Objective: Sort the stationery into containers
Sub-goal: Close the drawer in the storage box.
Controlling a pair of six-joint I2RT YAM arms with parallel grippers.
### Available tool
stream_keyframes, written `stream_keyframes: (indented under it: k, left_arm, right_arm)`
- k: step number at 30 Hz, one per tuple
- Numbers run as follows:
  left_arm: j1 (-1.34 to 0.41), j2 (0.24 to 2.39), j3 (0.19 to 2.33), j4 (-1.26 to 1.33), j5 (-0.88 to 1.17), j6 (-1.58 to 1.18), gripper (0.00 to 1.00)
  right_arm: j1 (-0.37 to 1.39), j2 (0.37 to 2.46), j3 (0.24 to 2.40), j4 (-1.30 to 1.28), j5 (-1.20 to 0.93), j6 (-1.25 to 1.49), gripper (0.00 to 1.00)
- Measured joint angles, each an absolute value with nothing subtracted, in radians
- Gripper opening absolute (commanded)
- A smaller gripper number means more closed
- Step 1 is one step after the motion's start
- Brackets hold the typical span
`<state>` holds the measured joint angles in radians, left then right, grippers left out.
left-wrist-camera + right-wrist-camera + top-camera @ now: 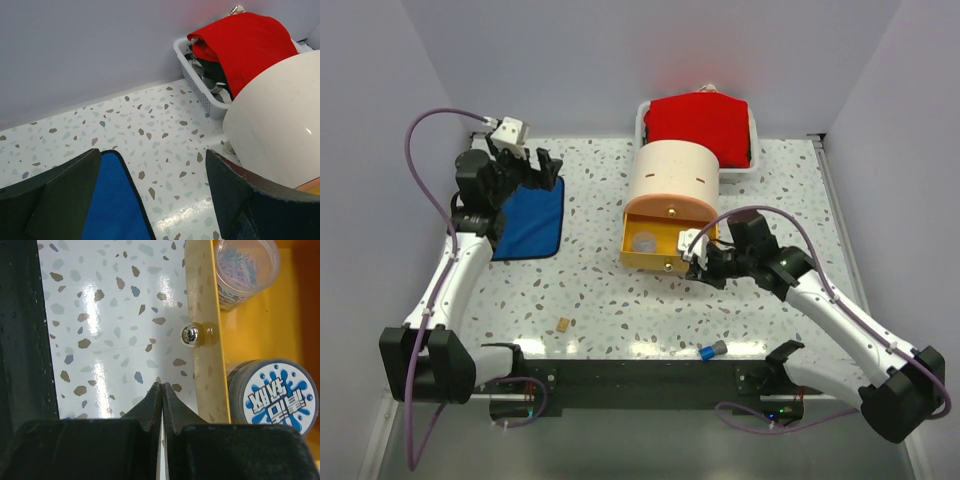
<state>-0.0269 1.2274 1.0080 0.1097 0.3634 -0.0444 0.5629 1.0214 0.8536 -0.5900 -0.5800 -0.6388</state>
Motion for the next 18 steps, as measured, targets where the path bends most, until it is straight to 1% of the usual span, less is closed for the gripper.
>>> stream_keyframes:
  k: [7, 18]
  left_arm:
    - [-0.027, 1.227, 1.002, 0.109, 0.363, -0.044, 0.90]
    - [-0.027, 1.228, 1.002, 0.108, 0.363, -0.044, 0.90]
  right_arm:
    - [0.596, 1.102, 0.815, -0.427, -0.490, -0.608, 0.00]
    - [0.611, 1.220, 0.817, -0.218, -0.395, -0.510, 0.00]
